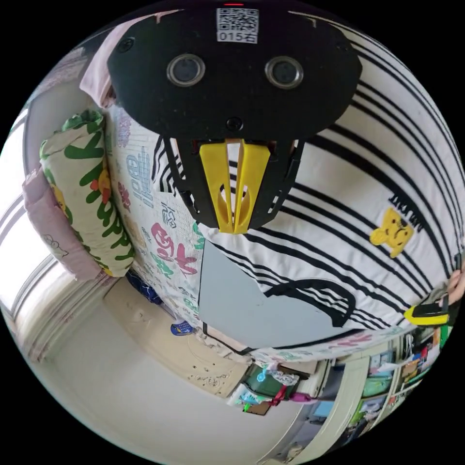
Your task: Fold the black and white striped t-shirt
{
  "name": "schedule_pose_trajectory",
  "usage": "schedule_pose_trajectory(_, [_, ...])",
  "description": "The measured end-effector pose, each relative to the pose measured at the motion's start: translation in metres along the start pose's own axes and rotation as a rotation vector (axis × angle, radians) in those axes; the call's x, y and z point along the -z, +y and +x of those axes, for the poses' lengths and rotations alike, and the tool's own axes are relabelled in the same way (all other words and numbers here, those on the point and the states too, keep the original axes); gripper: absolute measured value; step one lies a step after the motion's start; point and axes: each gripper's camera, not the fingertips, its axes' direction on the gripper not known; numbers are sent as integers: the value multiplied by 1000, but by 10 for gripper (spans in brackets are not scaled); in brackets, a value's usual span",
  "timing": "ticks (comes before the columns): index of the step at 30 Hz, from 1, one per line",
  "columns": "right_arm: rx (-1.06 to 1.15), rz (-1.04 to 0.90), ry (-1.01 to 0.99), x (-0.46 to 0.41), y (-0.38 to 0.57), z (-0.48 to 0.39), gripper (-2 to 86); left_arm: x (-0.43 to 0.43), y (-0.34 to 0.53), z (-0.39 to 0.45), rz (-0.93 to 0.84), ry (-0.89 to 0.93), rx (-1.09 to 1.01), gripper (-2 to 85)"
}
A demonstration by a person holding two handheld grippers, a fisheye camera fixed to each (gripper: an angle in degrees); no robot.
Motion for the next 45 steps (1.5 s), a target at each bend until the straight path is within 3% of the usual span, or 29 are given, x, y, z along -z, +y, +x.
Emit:
schedule_pose_trajectory(5, [67,-171,64,-37,-34,-26,-9,-29,-33,26,-101,-50,-80,-1])
schedule_pose_trajectory(8, [83,-162,110,-24,-36,-30,-8,-29,-40,33,-115,-64,-149,-3])
schedule_pose_trajectory(15, [4,-123,150,55,-21,0,-9,5,-37,10,-105,-60,-60,43])
schedule_pose_trajectory(18, [-173,18,-27,151,19,75,-8,64,-5,-10,1,42,-70,64])
schedule_pose_trajectory(20, [-244,93,-305,234,76,136,-1,118,41,-36,69,149,-53,74])
schedule_pose_trajectory(23, [-176,85,-711,322,158,191,52,173,107,-66,63,238,-47,93])
schedule_pose_trajectory(27, [-189,119,-929,408,257,249,92,227,193,-94,28,289,-9,118])
schedule_pose_trajectory(32, [-451,256,-1243,498,388,328,87,272,349,-113,13,334,77,121])
schedule_pose_trajectory(36, [-433,391,-1217,605,471,317,104,278,429,-125,43,254,166,121])
schedule_pose_trajectory(38, [-445,465,-1157,670,531,301,109,279,471,-138,148,305,276,119])
schedule_pose_trajectory(45, [-602,507,-982,773,642,260,116,248,532,-116,266,353,423,93])
